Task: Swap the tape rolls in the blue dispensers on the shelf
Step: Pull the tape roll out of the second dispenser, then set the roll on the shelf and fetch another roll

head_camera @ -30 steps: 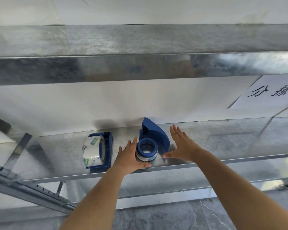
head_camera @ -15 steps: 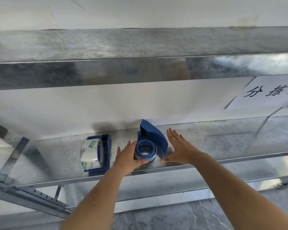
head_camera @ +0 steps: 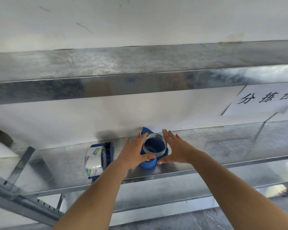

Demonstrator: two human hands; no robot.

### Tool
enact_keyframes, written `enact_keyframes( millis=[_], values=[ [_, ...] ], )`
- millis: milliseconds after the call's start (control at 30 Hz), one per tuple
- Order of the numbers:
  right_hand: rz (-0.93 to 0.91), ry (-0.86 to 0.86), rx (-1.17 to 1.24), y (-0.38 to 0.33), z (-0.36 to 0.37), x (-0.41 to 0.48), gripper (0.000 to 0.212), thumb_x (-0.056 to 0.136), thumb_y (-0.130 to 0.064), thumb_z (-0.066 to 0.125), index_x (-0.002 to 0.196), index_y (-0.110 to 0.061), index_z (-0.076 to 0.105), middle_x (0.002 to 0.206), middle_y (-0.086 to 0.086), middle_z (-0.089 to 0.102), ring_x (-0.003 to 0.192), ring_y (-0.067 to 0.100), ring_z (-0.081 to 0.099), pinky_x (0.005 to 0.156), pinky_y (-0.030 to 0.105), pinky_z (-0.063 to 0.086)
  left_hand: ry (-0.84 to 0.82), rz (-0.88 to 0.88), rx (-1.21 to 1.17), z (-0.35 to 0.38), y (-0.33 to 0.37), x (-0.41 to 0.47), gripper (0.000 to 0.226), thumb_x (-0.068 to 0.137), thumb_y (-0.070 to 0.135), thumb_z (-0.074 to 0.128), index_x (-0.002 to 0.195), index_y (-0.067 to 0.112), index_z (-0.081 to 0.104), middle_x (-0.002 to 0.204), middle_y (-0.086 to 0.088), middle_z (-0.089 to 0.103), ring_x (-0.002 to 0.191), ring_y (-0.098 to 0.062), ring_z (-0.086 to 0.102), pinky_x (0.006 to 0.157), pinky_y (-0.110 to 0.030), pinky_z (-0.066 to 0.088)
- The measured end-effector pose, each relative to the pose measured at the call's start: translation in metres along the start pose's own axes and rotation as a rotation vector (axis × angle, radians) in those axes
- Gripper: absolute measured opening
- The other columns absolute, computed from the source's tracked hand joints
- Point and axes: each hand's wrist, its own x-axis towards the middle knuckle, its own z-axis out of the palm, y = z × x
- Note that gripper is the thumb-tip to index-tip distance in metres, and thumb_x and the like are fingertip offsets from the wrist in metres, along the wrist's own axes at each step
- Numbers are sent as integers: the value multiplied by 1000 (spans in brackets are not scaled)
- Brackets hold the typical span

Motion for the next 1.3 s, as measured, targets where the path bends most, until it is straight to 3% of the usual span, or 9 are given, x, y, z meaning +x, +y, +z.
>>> enact_keyframes(
  millis=[100, 267, 367, 433, 667, 867, 967, 1133, 1300],
  values=[
    [40, 20, 55, 4, -5, -7, 124, 71, -69, 65, 152, -16, -12, 161, -2, -11, 148, 12, -11, 117, 29, -5, -30, 43, 30, -7, 8, 2, 89, 81, 59, 59, 149, 28, 10, 158, 1, 18, 147, -17, 9, 116, -48, -5],
    [97, 72, 157, 9, -11, -23, 119, 70, -65, 69, 153, -24, -7, 162, -6, -3, 148, 12, -6, 118, 30, 0, -38, 88, 29, -12, 24, 9, 88, 79, 62, 60, 147, 29, 14, 153, 0, 32, 140, -22, 29, 118, -51, 4],
    [171, 126, 238, 14, -12, -32, 121, 61, -69, 73, 153, -34, 1, 160, -4, 17, 147, 20, 16, 117, 39, 21, -76, 107, 24, -13, 37, 10, 87, 81, 58, 59, 148, 29, 12, 156, -5, 25, 142, -25, 23, 118, -49, 6],
    [188, 159, 268, 16, -12, -37, 122, 58, -68, 76, 152, -35, 7, 156, -5, 31, 141, 21, 32, 112, 37, 32, -107, 108, 15, -14, 43, 11, 87, 82, 57, 59, 149, 30, 10, 159, -6, 16, 145, -26, 16, 118, -49, 5],
    [223, 292, 385, 26, -13, -69, 115, 64, -50, 83, 152, -29, 13, 145, -8, 46, 130, 19, 45, 107, 34, 40, -203, 209, 45, -8, 74, 22, 89, 85, 53, 58, 151, 28, 3, 160, -3, 7, 147, -22, 5, 115, -45, -9],
    [301, 402, 443, 49, -7, -102, 116, 61, -53, 83, 151, -28, 15, 145, -5, 47, 132, 20, 45, 109, 41, 40, -262, 358, 82, 13, 100, 40, 92, 83, 60, 55, 151, 27, 2, 160, -1, 11, 147, -15, 5, 117, -47, -7],
    [337, 449, 473, 64, -7, -125, 113, 60, -52, 83, 151, -30, 19, 145, -5, 47, 133, 17, 44, 110, 38, 38, -290, 420, 134, 26, 121, 47, 94, 83, 63, 52, 151, 28, -2, 160, 2, 8, 147, -13, 1, 117, -46, -6],
    [438, 587, 486, 92, -10, -170, 106, 61, -56, 83, 148, -35, 26, 143, -14, 48, 132, 7, 44, 107, 24, 36, -335, 433, 137, 43, 174, 54, 101, 82, 64, 51, 150, 25, -12, 160, 0, -3, 147, -15, -3, 117, -42, -7],
    [555, 681, 522, 134, -22, -226, 109, 59, -59, 81, 149, -38, 22, 142, -13, 48, 133, 11, 42, 110, 32, 36, -381, 425, 100, 62, 227, 61, 101, 83, 67, 43, 149, 22, -18, 159, -1, -8, 147, -17, -5, 118, -40, -8]
  ],
)
